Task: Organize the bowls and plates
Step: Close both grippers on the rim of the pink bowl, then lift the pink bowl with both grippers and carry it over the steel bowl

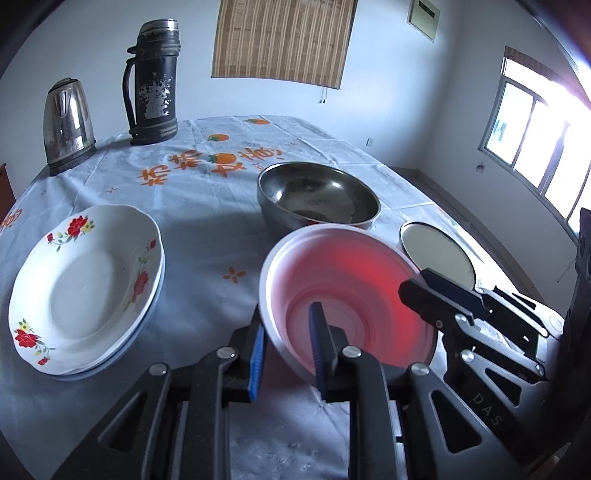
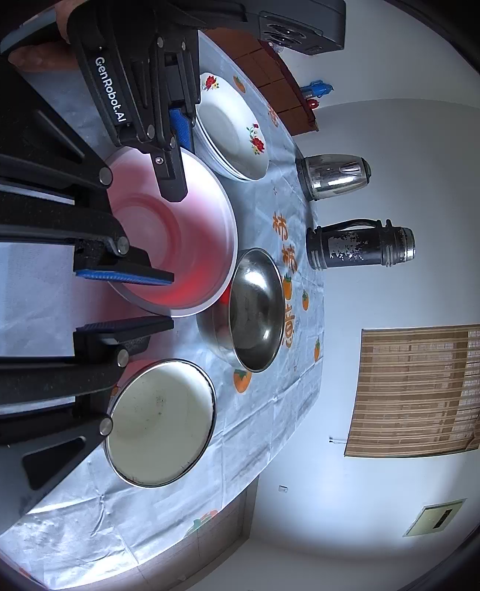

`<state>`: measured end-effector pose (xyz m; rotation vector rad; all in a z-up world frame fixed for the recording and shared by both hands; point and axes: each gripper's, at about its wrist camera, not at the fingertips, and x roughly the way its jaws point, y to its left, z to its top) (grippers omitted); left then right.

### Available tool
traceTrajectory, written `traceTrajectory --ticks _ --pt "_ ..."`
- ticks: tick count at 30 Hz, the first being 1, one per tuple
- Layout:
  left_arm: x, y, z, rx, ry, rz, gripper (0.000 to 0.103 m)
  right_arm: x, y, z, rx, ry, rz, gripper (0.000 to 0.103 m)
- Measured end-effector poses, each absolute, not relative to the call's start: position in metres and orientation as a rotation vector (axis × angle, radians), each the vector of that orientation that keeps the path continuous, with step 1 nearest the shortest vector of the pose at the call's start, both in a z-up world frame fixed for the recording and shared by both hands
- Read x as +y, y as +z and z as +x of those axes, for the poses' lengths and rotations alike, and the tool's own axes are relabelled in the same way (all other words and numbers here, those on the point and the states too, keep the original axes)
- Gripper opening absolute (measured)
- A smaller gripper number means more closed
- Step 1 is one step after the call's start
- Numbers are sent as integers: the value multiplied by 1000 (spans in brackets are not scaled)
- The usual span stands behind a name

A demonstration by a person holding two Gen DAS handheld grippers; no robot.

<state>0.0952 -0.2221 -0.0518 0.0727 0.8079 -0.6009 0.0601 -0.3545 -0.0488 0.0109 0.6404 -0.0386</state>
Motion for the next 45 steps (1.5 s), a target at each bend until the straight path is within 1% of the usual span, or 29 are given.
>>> traceTrajectory --ticks 16,25,36,45 --pt "-227 -27 96 747 -600 89 20 -354 -21 57 570 -39 2 19" --pt "-241 -17 106 720 -603 121 20 -362 -6 64 539 -51 -9 19" --pt "-261 11 127 644 -630 116 20 -379 6 78 520 -88 -24 19" --pt "-273 17 143 643 -643 92 20 -392 14 91 514 -111 -22 19"
